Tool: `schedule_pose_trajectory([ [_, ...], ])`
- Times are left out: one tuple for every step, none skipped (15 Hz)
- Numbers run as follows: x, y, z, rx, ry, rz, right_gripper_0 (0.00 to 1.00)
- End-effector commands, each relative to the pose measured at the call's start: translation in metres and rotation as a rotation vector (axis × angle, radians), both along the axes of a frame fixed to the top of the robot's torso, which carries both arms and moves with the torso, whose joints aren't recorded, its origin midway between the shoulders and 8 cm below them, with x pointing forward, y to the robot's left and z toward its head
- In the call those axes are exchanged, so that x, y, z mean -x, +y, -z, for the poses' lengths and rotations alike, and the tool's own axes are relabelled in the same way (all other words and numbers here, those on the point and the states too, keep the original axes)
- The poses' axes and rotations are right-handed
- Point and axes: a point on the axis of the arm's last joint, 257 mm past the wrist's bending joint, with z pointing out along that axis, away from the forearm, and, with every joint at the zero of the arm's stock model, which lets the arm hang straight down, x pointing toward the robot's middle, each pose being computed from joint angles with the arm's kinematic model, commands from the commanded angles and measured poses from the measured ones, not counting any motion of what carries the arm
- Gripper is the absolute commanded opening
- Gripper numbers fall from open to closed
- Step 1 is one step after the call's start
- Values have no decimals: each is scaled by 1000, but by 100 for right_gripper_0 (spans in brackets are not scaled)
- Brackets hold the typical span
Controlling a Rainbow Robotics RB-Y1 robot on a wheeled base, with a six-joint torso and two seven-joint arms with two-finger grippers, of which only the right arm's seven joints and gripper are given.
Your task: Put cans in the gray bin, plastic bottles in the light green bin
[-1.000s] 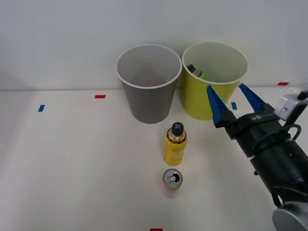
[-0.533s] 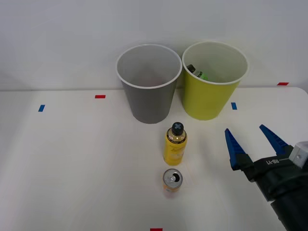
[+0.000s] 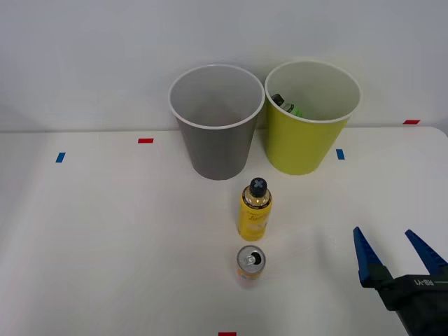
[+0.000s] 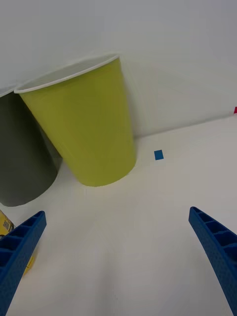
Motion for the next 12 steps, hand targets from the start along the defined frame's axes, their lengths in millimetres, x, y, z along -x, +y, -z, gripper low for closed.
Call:
schedule_pose_trajectory([
  [14, -25, 28, -90, -67, 48, 100],
  [18, -31, 35, -104, -92, 46, 100],
  [23, -31, 41, -107, -98, 31, 100],
  [26, -30, 44, -142, -88, 15, 100],
  [28, -30, 44, -165, -82, 5, 100],
  [33, -30, 47, -208, -65, -8, 100],
  [40, -29, 51, -259, -55, -13, 100],
  [46, -28, 54, -288, -62, -16, 100],
  [54, -25, 60, -302, -75, -23, 100],
  [60, -23, 65, -291, -75, -35, 100],
  [64, -20, 65, -264, -80, -46, 100],
  [67, -18, 63, -241, -90, -55, 100],
])
